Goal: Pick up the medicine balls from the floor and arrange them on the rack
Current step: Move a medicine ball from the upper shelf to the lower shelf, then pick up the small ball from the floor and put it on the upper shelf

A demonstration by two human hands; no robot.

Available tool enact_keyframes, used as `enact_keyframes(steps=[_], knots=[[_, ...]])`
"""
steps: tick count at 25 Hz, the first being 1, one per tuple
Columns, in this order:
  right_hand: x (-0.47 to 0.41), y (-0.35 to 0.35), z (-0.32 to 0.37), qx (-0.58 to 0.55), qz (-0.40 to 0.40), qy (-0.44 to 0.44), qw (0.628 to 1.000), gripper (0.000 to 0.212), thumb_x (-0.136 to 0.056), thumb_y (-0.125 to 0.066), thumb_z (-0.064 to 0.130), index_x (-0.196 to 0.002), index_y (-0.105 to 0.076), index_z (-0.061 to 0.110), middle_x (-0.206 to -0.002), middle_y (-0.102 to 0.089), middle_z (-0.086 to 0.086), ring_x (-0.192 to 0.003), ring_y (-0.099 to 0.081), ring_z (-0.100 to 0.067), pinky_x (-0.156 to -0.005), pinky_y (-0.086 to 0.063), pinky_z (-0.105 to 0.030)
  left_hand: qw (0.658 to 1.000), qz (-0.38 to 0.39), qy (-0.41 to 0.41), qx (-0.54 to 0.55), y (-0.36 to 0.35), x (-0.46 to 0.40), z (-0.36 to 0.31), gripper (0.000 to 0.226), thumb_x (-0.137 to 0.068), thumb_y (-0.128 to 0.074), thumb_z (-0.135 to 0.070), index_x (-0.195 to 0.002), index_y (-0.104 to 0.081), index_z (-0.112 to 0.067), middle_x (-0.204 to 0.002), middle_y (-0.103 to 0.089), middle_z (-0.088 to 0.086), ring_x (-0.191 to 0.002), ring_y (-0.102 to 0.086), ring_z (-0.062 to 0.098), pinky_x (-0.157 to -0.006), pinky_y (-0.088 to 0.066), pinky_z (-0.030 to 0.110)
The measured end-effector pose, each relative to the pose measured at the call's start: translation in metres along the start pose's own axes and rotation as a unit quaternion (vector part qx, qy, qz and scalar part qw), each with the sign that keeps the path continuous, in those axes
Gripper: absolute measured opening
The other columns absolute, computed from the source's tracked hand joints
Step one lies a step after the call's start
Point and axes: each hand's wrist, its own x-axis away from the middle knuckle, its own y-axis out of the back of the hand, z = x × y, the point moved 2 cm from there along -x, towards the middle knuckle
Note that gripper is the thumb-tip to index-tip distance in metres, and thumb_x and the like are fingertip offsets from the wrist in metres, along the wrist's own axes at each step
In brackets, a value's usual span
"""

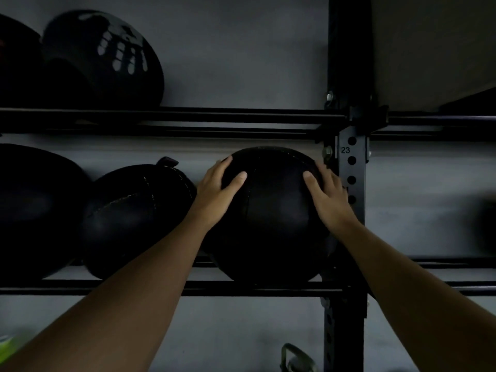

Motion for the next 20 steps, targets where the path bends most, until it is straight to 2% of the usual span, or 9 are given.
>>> enact_keyframes(steps=[2, 4, 6, 10, 13, 16, 18, 20], knots=[[0.004, 0.006, 0.011, 0.082, 0.017, -0.031, 0.996, 0.076, -0.099, -0.03, 0.075, -0.166, -0.015, 0.043, -0.176, -0.019, -0.006, -0.16, -0.018, -0.042, -0.125, -0.019, -0.061, 0.998, 0.044, 0.015, -0.05, 0.009, 0.002, -0.008, 0.073, -0.105, -0.048, -0.062, -0.17, -0.027, -0.037, -0.181, -0.022, -0.001, -0.167, -0.02, 0.028, -0.134, -0.021, 0.055], [0.01, 0.015, 0.024, 0.127, 0.015, -0.044, 0.991, 0.075, -0.101, -0.035, 0.07, -0.166, -0.026, 0.034, -0.168, -0.036, -0.016, -0.152, -0.036, -0.044, -0.121, -0.032, -0.056, 0.989, 0.064, 0.012, -0.136, 0.017, 0.003, -0.02, 0.071, -0.108, -0.044, -0.059, -0.171, -0.025, -0.033, -0.179, -0.024, 0.003, -0.163, -0.027, 0.034, -0.13, -0.029, 0.054], [0.03, 0.021, 0.037, 0.144, 0.009, -0.041, 0.989, 0.067, -0.101, -0.048, 0.059, -0.159, -0.041, 0.027, -0.153, -0.054, -0.015, -0.14, -0.052, -0.039, -0.115, -0.044, -0.051, 0.975, 0.081, -0.035, -0.203, 0.022, 0.015, -0.033, 0.064, -0.11, -0.049, -0.048, -0.169, -0.032, -0.028, -0.173, -0.031, 0.003, -0.157, -0.035, 0.034, -0.122, -0.037, 0.048], [0.086, 0.027, 0.063, 0.222, 0.019, -0.051, 0.974, 0.043, -0.101, -0.058, 0.043, -0.138, -0.061, 0.022, -0.137, -0.068, -0.01, -0.124, -0.062, -0.035, -0.098, -0.051, -0.041, 0.948, 0.154, -0.167, -0.223, 0.032, 0.06, -0.045, 0.047, -0.102, -0.066, -0.034, -0.148, -0.059, -0.026, -0.155, -0.05, -0.003, -0.144, -0.047, 0.023, -0.115, -0.044, 0.041], [0.14, 0.038, 0.074, 0.323, 0.016, -0.073, 0.943, 0.03, -0.098, -0.05, 0.037, -0.118, -0.069, 0.025, -0.123, -0.073, -0.015, -0.11, -0.065, -0.04, -0.081, -0.049, -0.039, 0.912, 0.249, -0.228, -0.232, 0.017, 0.102, -0.052, 0.035, -0.101, -0.066, -0.033, -0.135, -0.069, -0.026, -0.139, -0.064, -0.003, -0.132, -0.059, 0.021, -0.109, -0.047, 0.038], [0.224, 0.067, 0.063, 0.394, 0.031, -0.15, 0.906, 0.03, -0.091, -0.049, 0.037, -0.11, -0.07, 0.029, -0.11, -0.072, -0.011, -0.101, -0.067, -0.037, -0.075, -0.048, -0.036, 0.871, 0.355, -0.256, -0.224, -0.017, 0.165, -0.069, 0.037, -0.1, -0.065, -0.033, -0.136, -0.068, -0.024, -0.138, -0.066, -0.002, -0.129, -0.063, 0.022, -0.105, -0.045, 0.034], [0.292, 0.098, 0.05, 0.423, 0.042, -0.21, 0.881, 0.028, -0.094, -0.052, 0.038, -0.114, -0.071, 0.031, -0.118, -0.075, -0.011, -0.111, -0.068, -0.036, -0.077, -0.043, -0.033, 0.829, 0.421, -0.284, -0.234, -0.045, 0.218, -0.084, 0.04, -0.099, -0.064, -0.033, -0.139, -0.066, -0.025, -0.142, -0.065, -0.001, -0.133, -0.062, 0.024, -0.107, -0.045, 0.035], [0.363, 0.135, 0.043, 0.456, 0.045, -0.258, 0.851, 0.028, -0.096, -0.055, 0.036, -0.117, -0.073, 0.029, -0.125, -0.074, -0.012, -0.115, -0.068, -0.037, -0.078, -0.046, -0.034, 0.782, 0.474, -0.322, -0.244, -0.074, 0.276, -0.102, 0.041, -0.099, -0.062, -0.033, -0.14, -0.064, -0.026, -0.146, -0.064, 0.002, -0.134, -0.061, 0.027, -0.107, -0.045, 0.037]])
